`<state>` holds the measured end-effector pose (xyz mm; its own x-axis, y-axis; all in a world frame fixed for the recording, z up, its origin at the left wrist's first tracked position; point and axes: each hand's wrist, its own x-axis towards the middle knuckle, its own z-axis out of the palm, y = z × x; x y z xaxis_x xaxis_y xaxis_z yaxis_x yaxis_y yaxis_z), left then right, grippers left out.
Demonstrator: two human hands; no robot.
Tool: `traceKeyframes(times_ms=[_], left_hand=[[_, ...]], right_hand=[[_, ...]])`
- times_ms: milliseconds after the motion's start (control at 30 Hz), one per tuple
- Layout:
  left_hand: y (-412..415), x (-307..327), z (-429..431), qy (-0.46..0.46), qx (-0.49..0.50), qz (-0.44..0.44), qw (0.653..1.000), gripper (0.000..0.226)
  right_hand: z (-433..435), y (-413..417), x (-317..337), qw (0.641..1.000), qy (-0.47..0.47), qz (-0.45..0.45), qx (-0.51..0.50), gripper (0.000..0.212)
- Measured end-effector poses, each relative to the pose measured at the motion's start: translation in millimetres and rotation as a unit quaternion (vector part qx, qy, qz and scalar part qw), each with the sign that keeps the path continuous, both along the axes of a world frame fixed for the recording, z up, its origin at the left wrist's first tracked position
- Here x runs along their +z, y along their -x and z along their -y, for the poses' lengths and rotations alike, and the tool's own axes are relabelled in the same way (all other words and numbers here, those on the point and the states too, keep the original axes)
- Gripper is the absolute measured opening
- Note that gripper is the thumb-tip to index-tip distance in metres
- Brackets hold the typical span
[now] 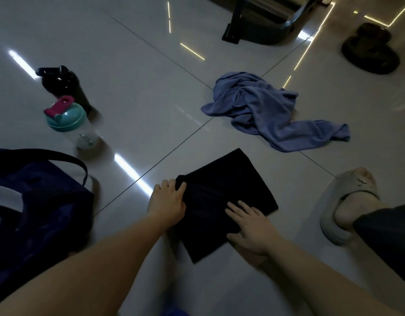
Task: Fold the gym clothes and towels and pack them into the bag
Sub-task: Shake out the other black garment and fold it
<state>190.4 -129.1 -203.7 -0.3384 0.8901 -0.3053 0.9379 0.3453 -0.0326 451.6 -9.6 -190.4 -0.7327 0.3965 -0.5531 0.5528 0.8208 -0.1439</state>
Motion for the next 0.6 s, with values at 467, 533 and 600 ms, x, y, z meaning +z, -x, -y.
traceKeyframes(times_ms=[467,533,600], left_hand=[[2,5,27,0.03,-0.26,0.087,0.961,0.075],[1,8,26,0.031,-0.242,0.087,0.966,0.067],[-1,11,22,0.035,-0.232,0.079,0.969,0.06]], right_hand=[[47,11,16,0.996,-0.062,-0.013,0.063,0.073],[52,9,13,0.996,-0.066,-0.01,0.055,0.08],[60,9,11,0.996,-0.072,-0.004,0.045,0.083]])
